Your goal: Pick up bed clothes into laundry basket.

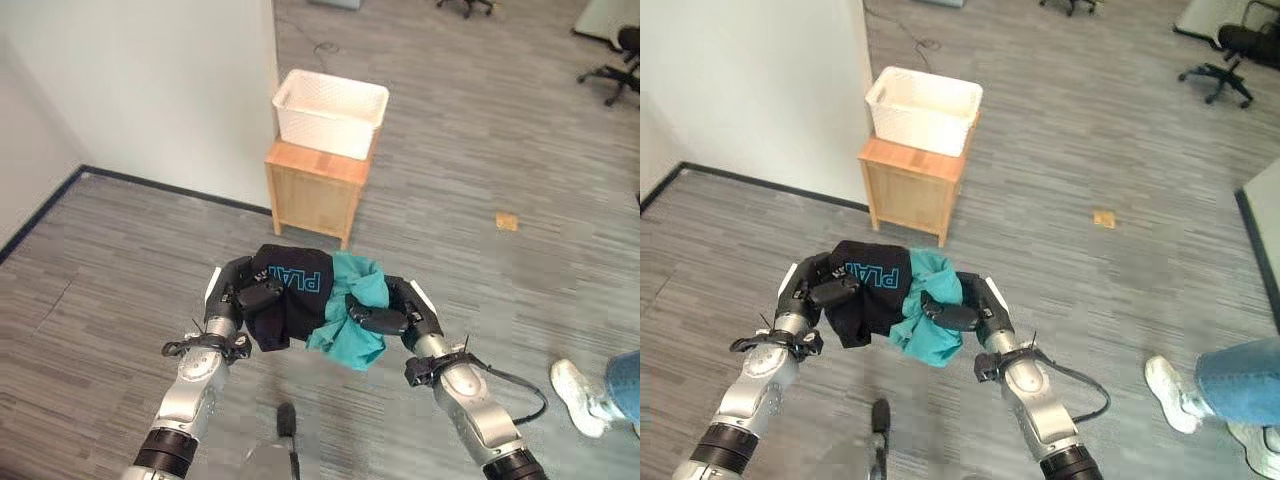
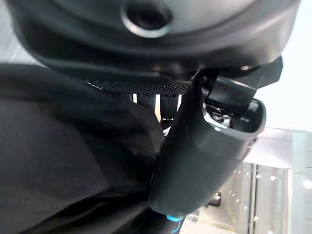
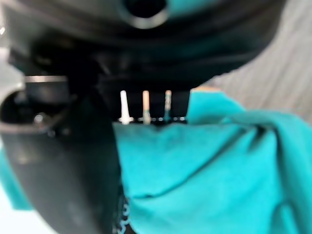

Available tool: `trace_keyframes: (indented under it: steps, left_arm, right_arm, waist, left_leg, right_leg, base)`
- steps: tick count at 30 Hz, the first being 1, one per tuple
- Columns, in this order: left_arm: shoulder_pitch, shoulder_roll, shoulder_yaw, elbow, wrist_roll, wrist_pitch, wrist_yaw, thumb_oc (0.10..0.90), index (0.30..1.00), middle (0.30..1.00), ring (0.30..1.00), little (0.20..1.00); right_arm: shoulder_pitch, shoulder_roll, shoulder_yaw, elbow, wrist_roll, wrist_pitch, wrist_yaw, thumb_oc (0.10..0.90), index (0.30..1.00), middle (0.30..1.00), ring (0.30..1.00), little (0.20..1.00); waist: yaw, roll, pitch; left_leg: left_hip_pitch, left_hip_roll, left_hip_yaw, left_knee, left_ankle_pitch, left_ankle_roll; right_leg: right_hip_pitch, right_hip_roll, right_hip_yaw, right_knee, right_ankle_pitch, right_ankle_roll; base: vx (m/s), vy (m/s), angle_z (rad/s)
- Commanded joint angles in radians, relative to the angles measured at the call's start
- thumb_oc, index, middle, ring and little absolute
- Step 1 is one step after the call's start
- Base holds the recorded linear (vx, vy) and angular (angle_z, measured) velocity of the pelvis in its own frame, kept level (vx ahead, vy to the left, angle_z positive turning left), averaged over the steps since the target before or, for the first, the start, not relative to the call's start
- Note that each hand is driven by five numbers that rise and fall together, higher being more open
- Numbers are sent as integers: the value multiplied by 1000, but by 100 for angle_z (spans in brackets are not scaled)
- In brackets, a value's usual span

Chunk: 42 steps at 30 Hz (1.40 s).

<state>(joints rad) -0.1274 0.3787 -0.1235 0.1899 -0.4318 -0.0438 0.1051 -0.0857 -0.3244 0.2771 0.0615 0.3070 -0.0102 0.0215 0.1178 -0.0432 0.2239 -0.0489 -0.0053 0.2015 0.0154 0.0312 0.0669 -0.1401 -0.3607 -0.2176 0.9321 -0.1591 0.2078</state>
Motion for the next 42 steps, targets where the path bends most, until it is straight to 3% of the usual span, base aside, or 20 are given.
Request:
trace_keyframes:
  steps: [1, 4, 7, 11, 13, 14, 16, 18, 19, 22, 25, 28, 29, 30, 31, 36, 38, 39, 40, 42]
  left_arm:
    - [-91, 42, 58, -160, -24, -130, -8, 400, 300, 300, 300, 300]
    - [-90, 40, 47, -172, -26, -132, -21, 400, 300, 300, 300, 300]
    - [-114, 37, 39, -148, -14, -134, -23, 400, 300, 300, 300, 300]
    - [-141, 33, 32, -139, 10, -141, -20, 400, 300, 300, 300, 300]
    - [-142, 30, 44, -154, 22, -143, -22, 400, 300, 300, 300, 300]
    - [-144, 26, 45, -156, 24, -142, -20, 400, 300, 300, 300, 300]
    - [-163, 13, 32, -148, 7, -146, -16, 400, 300, 300, 300, 300]
    - [-186, 4, 16, -145, -20, -143, -17, 400, 300, 300, 300, 300]
    - [-195, 5, 9, -145, -32, -139, -20, 400, 300, 300, 300, 300]
    - [-229, -1, -10, -149, -40, -136, -10, 400, 300, 300, 300, 300]
    - [-245, -17, -22, -130, -48, -135, -13, 400, 300, 300, 300, 300]
    - [-236, -12, -22, -128, -33, -133, -14, 400, 300, 300, 300, 300]
    - [-231, -11, -21, -126, -19, -134, -21, 400, 300, 300, 300, 300]
    - [-229, -12, -22, -126, -18, -134, -21, 400, 300, 300, 300, 300]
    - [-224, -10, -17, -130, -3, -136, -26, 400, 300, 300, 300, 300]
    - [-252, 4, -22, -142, -8, -140, -6, 400, 300, 300, 300, 300]
    - [-242, 12, -18, -167, -10, -138, -3, 400, 300, 300, 300, 300]
    - [-237, 13, -19, -173, -13, -136, -1, 400, 300, 300, 300, 300]
    - [-244, 13, -23, -178, -17, -132, 4, 400, 300, 300, 300, 300]
    - [-255, 11, -41, -178, -20, -135, -2, 400, 300, 300, 300, 300]
  right_arm:
    - [-110, 6, -50, -83, 1, -87, 25, 400, 300, 300, 300, 300]
    - [-82, -7, -84, -76, 19, -86, 24, 400, 300, 300, 300, 300]
    - [-59, -23, -113, -84, 8, -84, 8, 400, 300, 300, 300, 300]
    - [-56, -35, -148, -121, -14, -85, -1, 400, 300, 300, 300, 300]
    - [-87, -40, -152, -109, -21, -91, 0, 400, 300, 300, 300, 300]
    - [-92, -43, -148, -104, -21, -92, -2, 400, 300, 300, 300, 300]
    - [-107, -66, -135, -88, -10, -92, 4, 400, 300, 300, 300, 300]
    - [-129, -91, -129, -73, 23, -97, -14, 400, 300, 300, 300, 300]
    - [-131, -95, -130, -79, 47, -106, -23, 400, 300, 300, 300, 300]
    - [-136, -104, -129, -80, 42, -100, -46, 400, 300, 300, 300, 300]
    - [-134, -95, -134, -88, 66, -108, -50, 400, 300, 300, 300, 300]
    - [-116, -93, -139, -93, 62, -112, -51, 400, 300, 300, 300, 300]
    - [-111, -94, -141, -87, 46, -114, -48, 400, 300, 300, 300, 300]
    - [-109, -94, -141, -87, 46, -115, -47, 400, 300, 300, 300, 300]
    - [-115, -94, -146, -83, 50, -117, -45, 400, 300, 300, 300, 300]
    - [-161, -71, -113, -66, 28, -108, -41, 400, 300, 300, 300, 300]
    - [-178, -51, -104, -64, 12, -105, -34, 400, 300, 300, 300, 300]
    - [-177, -45, -100, -64, -2, -101, -31, 400, 300, 300, 300, 300]
    - [-181, -42, -100, -68, -21, -92, -27, 400, 300, 300, 300, 300]
    - [-193, -51, -92, -62, -68, -87, -24, 400, 300, 300, 300, 300]
  waist:
    - [-4, 26, -51]
    - [-44, 5, -54]
    - [-84, -6, -64]
    - [-113, -11, -91]
    - [-105, -10, -111]
    - [-106, -2, -115]
    - [-114, 19, -104]
    - [-113, 2, -76]
    - [-110, -23, -55]
    - [-67, -42, -21]
    - [-39, -21, -20]
    - [-18, 5, -27]
    - [8, 26, -42]
    - [7, 18, -38]
    - [16, 30, -59]
    - [38, 3, -111]
    - [61, -27, -118]
    - [63, -31, -114]
    - [60, -17, -102]
    - [26, 18, -75]
  left_leg:
    - [58, 65, 20, 33, -38, -40]
    - [123, 51, -23, 2, -81, -90]
    - [183, 79, -91, -22, -127, -142]
    - [265, 134, -131, -35, -175, -193]
    - [293, 166, -121, -3, -177, -212]
    - [286, 190, -130, 38, -152, -223]
    - [221, 241, -173, 231, -12, -237]
    - [100, 266, -186, 501, 138, -228]
    - [39, 295, -154, 623, 170, -229]
    - [-111, 267, -104, 709, 136, -235]
    - [-198, 273, -71, 580, 144, -256]
    - [-221, 246, -58, 398, 164, -241]
    - [-239, 168, -73, 225, 157, -220]
    - [-221, 157, -69, 205, 162, -220]
    - [-228, 117, -31, 113, 184, -209]
    - [-167, 60, 15, 112, 114, -128]
    - [-121, 33, 41, 116, 46, -87]
    - [-95, 22, 50, 114, 21, -65]
    - [-72, 30, 48, 109, 11, -44]
    - [-27, 52, 34, 102, -2, -38]
  right_leg:
    - [12, -6, -104, -311, 283, 8]
    - [9, -30, -138, -639, 257, 1]
    - [6, -6, 0, -911, 291, 42]
    - [-34, -21, 85, -912, 343, 54]
    - [-32, -30, 20, -872, 351, 54]
    - [-25, -19, 13, -857, 332, 54]
    - [11, 30, -12, -822, 267, 18]
    - [73, 60, -46, -840, 234, -43]
    - [113, 81, -69, -866, 217, -75]
    - [219, 134, -90, -951, 173, -94]
    - [281, 160, -93, -992, 152, -81]
    - [309, 197, -80, -1010, 137, -75]
    - [337, 233, -64, -1017, 111, -71]
    - [345, 223, -67, -1016, 105, -68]
    - [383, 263, -61, -1019, 79, -72]
    - [419, 263, -59, -950, 3, -81]
    - [379, 207, -64, -772, 59, -36]
    - [324, 183, -53, -641, 130, 11]
    - [237, 183, -26, -457, 214, 54]
    - [142, 178, -18, -339, 238, 54]
  base:
    - [546, -44, 23]
    - [518, -221, 29]
    - [522, -307, 59]
    - [430, -295, 76]
    - [404, -315, 20]
    - [286, -241, -18]
    - [252, -334, -12]
    - [214, -519, 6]
    - [232, -579, 8]
    - [297, -438, 8]
    - [389, -125, -8]
    - [368, -23, -22]
    - [469, -26, -26]
    - [629, -69, -28]
    - [429, -90, -28]
    - [423, -44, -27]
    - [340, 65, -17]
    - [247, 116, -22]
    - [209, 113, -26]
    - [171, 59, 25]
